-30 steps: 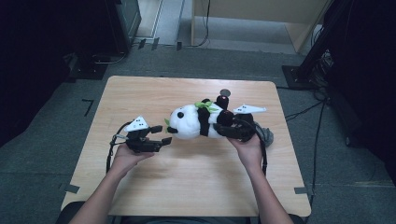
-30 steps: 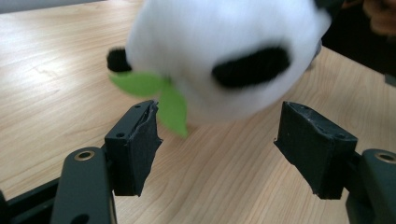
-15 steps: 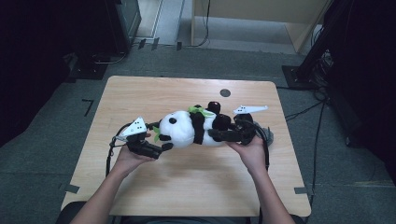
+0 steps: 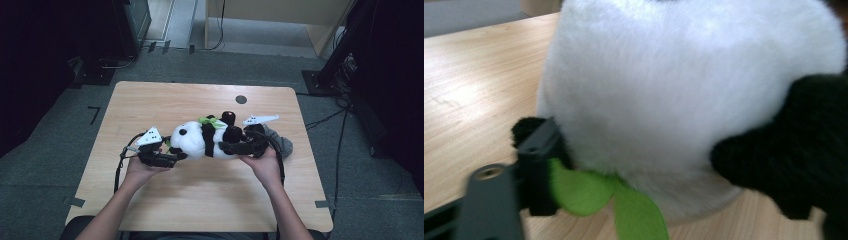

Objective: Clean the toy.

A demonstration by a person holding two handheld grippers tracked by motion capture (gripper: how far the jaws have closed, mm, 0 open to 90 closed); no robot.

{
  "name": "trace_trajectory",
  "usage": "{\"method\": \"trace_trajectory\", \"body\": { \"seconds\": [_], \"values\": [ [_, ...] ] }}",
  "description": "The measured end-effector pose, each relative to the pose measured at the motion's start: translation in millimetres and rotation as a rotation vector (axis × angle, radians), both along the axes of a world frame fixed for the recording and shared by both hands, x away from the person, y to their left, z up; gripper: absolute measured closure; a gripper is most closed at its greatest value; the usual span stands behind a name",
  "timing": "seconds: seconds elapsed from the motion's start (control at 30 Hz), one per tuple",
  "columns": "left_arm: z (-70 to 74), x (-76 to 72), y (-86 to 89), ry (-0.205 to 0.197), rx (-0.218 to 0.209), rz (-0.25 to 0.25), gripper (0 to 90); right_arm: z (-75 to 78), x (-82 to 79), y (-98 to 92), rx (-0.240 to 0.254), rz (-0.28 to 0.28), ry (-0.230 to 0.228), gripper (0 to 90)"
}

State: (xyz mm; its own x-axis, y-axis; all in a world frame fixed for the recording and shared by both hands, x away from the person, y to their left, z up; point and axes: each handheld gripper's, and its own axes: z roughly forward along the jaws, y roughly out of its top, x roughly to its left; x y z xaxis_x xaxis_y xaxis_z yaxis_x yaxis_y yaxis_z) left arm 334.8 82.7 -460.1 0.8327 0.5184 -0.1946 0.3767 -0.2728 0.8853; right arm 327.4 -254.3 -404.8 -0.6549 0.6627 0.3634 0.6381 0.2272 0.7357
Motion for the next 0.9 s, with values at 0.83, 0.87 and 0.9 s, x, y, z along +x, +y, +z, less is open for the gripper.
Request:
{"method": "trace_trajectory", "body": {
  "seconds": [0.83,0.87,0.9],
  "values": [
    [9.6,16.6,38.2,0.22,-0.177,0.055,51.2,-35.2,1.8,-14.5,0.035,0.098,-0.196,3.0],
    [10.5,16.6,39.0,0.226,-0.19,0.052,51.2,-37.7,2.1,-13.2,0.042,0.109,-0.193,2.7],
    [11.7,16.0,39.3,0.224,-0.196,0.046,51.2,-39.8,2.3,-10.8,0.04,0.108,-0.194,2.7]
  ]
}}
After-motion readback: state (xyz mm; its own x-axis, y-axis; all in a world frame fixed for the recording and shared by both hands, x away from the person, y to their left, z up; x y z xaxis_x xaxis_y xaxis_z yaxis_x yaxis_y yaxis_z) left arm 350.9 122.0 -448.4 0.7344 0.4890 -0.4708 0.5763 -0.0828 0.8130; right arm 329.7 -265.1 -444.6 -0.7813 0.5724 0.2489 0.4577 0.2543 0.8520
